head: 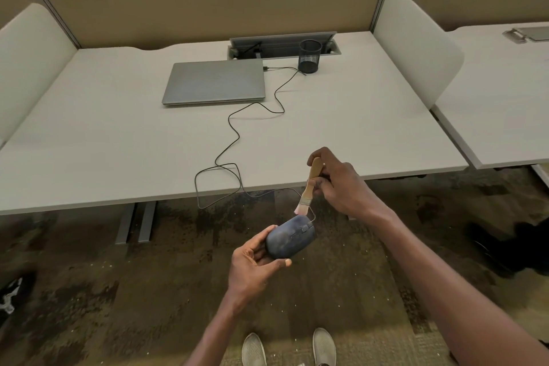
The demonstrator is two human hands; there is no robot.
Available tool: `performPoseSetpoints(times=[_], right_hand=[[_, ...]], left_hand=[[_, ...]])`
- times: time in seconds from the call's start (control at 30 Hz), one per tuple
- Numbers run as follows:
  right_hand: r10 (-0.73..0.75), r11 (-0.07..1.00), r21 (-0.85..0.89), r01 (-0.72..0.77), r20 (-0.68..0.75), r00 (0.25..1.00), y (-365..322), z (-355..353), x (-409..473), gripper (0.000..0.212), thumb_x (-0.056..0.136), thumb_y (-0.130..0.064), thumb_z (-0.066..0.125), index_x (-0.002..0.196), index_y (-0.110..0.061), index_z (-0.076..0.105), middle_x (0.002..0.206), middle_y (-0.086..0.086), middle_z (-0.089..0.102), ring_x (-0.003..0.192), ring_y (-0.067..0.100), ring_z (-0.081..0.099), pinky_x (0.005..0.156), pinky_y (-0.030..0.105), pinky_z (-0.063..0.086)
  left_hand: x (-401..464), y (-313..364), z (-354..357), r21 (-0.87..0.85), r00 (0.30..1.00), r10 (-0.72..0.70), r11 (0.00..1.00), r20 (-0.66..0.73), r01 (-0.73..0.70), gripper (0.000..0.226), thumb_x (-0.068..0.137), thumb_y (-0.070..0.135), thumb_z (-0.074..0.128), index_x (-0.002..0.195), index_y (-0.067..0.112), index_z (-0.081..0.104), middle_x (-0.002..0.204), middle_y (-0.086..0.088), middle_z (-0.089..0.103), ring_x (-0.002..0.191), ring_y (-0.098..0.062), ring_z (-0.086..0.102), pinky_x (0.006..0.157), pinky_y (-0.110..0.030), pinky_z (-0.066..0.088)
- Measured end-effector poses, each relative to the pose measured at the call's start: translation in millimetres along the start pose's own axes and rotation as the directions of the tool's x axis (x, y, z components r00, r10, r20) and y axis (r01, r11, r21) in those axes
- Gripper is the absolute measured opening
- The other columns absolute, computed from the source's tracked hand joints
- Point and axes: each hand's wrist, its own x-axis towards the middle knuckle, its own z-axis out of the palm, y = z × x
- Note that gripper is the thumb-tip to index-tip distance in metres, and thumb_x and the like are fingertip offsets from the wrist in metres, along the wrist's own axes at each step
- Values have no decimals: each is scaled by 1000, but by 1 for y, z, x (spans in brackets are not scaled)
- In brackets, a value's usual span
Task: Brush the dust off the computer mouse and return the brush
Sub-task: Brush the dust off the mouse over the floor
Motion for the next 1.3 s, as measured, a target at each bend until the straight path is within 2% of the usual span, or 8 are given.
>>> performPoseSetpoints(times=[0.1, 0.23, 0.33, 0.47, 0.73, 0.93, 1.1, 1.3], right_hand=[[1, 999, -41, 2, 64, 998, -2, 3, 1, 35, 98, -2, 57, 111, -33, 44, 82, 2, 66, 73, 19, 70, 70, 45, 61], [9, 993, -119, -6, 27, 1000, -3, 5, 3, 33, 99, -4, 56, 116, -30, 43, 81, 4, 65, 69, 18, 66, 67, 45, 60], [-12, 996, -90, 12, 2, 1000, -8, 5, 4, 36, 98, -7, 58, 119, -32, 42, 87, 8, 69, 75, 24, 71, 70, 47, 61], [-42, 999, -16, 42, 28, 999, -15, 9, 6, 43, 97, -7, 63, 121, -35, 42, 86, 6, 73, 74, 18, 75, 72, 43, 63], [25, 984, -178, -19, 31, 999, -9, 7, 11, 47, 98, -9, 59, 139, -24, 41, 88, 13, 67, 75, 27, 67, 72, 47, 59], [-33, 993, -109, 34, 11, 999, -20, 9, 15, 56, 98, -9, 61, 146, -25, 37, 86, 9, 71, 72, 22, 69, 70, 37, 58], [-26, 995, -99, 31, 57, 998, -25, 16, 20, 57, 97, -11, 63, 146, -25, 36, 82, 4, 70, 68, 18, 68, 70, 39, 61], [11, 984, -178, -12, -10, 1000, -14, 9, 18, 51, 98, -9, 61, 142, -23, 39, 81, 10, 67, 68, 25, 65, 66, 44, 58]], left_hand=[[0, -2, 2, 21, 1000, -3, 1000, 22, 3, 78, 63, -2, 92, 130, 25, 62, 126, 3, 70, 115, -11, 69, 91, -29, 58], [0, -4, 3, 35, 1000, 0, 999, 18, 0, 78, 64, -2, 92, 132, 21, 61, 127, 2, 70, 117, -13, 68, 91, -30, 58], [1, 0, 3, 32, 1000, 9, 999, -2, -9, 78, 64, -3, 91, 130, 24, 61, 125, 3, 70, 115, -10, 68, 90, -27, 58], [2, 4, 3, 30, 1000, 12, 999, -16, -12, 78, 63, -5, 91, 127, 27, 61, 122, 8, 69, 113, -5, 69, 87, -21, 57], [2, 1, 2, 33, 1000, 18, 999, 0, -18, 80, 64, -8, 89, 136, 9, 59, 126, 0, 69, 114, -8, 69, 92, -25, 57], [3, 1, 1, 31, 1000, 22, 999, 9, -22, 81, 64, -5, 90, 137, 7, 58, 127, 0, 68, 116, -8, 67, 94, -30, 58], [6, 2, 1, 27, 999, 32, 999, 3, -32, 81, 64, -2, 91, 137, 12, 59, 128, 1, 68, 117, -10, 68, 93, -31, 58], [3, 3, -1, 10, 999, 31, 999, -25, -31, 78, 64, -2, 91, 130, 24, 62, 124, 8, 70, 113, -9, 69, 90, -26, 58]])
